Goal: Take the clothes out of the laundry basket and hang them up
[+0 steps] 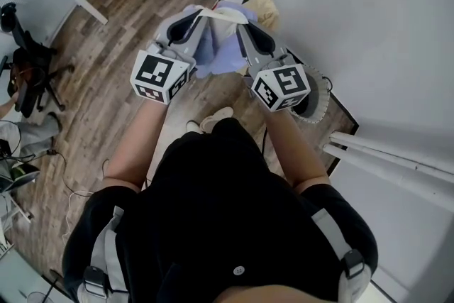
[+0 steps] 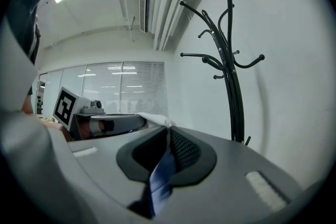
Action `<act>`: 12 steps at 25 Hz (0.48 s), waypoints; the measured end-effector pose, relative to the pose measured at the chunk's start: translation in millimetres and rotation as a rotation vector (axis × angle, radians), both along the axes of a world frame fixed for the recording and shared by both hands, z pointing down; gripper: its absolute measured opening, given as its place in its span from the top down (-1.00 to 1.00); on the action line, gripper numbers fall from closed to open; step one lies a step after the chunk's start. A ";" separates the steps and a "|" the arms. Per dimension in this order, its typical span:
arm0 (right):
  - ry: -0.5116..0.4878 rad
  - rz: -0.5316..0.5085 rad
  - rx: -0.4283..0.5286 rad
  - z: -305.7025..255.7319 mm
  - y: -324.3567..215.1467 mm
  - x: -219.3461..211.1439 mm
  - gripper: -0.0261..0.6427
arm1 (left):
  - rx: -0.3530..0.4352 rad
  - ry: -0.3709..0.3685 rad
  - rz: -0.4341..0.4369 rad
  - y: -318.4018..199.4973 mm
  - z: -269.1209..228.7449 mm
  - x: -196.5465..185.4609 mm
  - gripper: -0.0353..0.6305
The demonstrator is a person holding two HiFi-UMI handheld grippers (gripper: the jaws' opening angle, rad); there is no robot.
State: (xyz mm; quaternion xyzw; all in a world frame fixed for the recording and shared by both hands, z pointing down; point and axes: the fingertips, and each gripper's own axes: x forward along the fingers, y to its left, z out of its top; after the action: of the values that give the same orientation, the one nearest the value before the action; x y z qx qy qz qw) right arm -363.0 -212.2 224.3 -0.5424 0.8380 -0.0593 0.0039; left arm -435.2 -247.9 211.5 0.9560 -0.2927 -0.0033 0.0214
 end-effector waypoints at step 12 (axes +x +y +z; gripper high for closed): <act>-0.033 0.037 0.053 -15.2 -78.6 19.7 0.84 | 0.028 0.018 0.040 -87.6 -15.6 24.2 0.85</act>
State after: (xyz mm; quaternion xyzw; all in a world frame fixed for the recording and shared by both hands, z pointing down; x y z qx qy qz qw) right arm -343.4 -290.7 209.1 -0.5565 0.8289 -0.0459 0.0330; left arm -411.1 -335.5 195.9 0.9617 -0.2733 -0.0154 0.0107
